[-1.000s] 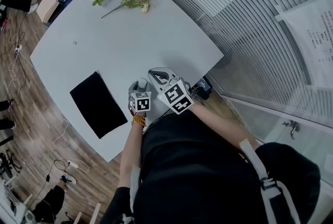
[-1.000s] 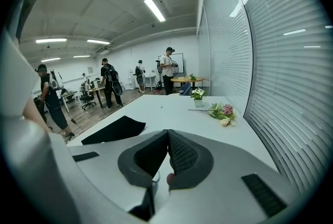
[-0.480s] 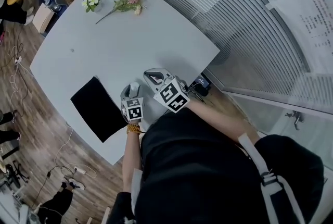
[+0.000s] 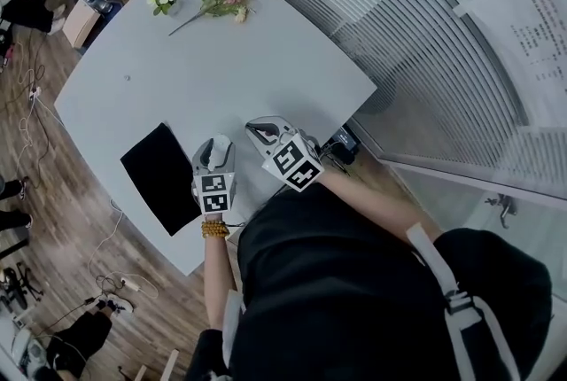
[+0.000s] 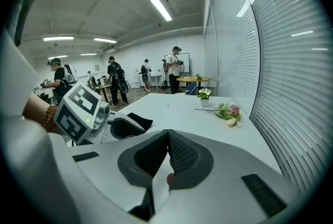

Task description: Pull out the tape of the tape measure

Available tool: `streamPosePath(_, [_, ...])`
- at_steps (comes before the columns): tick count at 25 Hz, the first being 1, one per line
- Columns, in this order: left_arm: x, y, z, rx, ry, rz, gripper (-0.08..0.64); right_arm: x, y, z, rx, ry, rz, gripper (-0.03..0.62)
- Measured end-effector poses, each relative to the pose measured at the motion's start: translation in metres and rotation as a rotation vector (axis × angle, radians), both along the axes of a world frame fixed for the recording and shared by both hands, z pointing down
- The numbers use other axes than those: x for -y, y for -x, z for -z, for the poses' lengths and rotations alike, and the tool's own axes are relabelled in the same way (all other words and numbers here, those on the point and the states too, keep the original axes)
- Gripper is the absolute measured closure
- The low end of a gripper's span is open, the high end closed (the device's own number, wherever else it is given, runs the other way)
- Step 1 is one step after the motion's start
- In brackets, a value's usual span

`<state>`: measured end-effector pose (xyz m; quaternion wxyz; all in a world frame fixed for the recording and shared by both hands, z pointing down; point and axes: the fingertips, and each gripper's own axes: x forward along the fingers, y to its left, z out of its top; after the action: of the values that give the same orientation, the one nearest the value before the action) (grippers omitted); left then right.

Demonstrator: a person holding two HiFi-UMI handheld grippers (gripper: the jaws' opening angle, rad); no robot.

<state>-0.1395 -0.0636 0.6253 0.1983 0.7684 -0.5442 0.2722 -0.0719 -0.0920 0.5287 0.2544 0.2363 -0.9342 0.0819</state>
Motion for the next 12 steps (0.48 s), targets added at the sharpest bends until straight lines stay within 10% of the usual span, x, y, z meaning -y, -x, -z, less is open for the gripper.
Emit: streamPosePath(12, [-0.023, -0.014, 0.085, -0.11, -0.115, -0.184, 0.333, -0.023, 0.002, 0.02, 0.081, -0.034, 0.128, 0.591])
